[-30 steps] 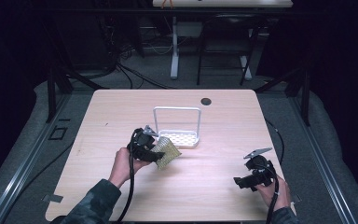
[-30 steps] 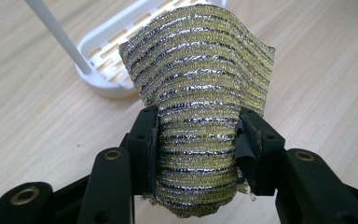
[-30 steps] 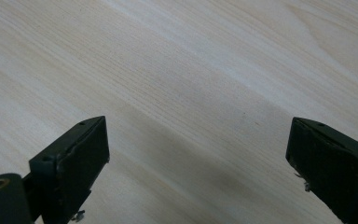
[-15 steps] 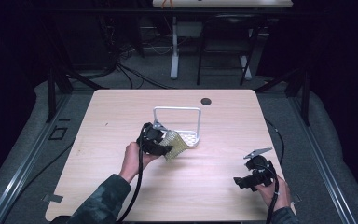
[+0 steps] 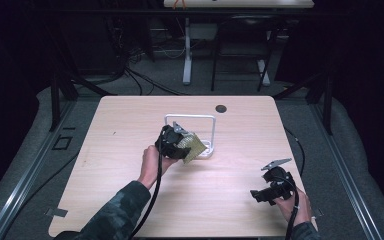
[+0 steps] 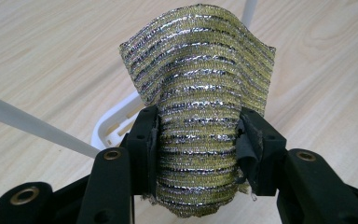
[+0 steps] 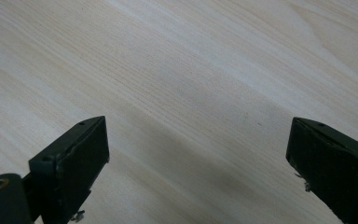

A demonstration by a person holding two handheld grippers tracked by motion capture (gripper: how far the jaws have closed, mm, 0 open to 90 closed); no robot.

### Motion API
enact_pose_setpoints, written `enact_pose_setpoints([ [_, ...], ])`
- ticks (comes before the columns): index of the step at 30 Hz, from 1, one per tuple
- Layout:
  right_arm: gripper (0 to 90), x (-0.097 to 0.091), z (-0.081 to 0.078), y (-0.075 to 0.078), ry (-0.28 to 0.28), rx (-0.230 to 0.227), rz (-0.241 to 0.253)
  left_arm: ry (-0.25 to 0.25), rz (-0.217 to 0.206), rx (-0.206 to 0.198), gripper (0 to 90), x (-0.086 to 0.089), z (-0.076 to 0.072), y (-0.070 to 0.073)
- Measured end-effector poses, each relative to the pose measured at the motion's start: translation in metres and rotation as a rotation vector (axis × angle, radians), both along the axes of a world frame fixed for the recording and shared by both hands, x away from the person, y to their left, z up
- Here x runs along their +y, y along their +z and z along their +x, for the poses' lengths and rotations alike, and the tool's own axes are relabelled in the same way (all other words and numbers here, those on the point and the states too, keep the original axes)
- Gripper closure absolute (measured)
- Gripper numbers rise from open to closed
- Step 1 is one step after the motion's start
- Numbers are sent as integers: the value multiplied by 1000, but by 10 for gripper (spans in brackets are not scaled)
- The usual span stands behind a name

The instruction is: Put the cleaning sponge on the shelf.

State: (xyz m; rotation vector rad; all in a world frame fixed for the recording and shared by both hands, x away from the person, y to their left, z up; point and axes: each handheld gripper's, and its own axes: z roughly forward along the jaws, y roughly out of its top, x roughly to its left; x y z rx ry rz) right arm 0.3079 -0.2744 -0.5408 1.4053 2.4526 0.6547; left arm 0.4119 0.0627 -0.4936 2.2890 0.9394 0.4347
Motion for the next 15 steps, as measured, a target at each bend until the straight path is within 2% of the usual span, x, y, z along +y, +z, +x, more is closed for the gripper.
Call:
enact_pose_setpoints([
  [8, 53, -1, 0, 0, 2, -1, -2, 25, 32, -37, 540, -8, 8, -3],
  [15, 53, 0, 0, -1, 7, -1, 6, 39, 37, -33, 537, -11, 13, -9],
])
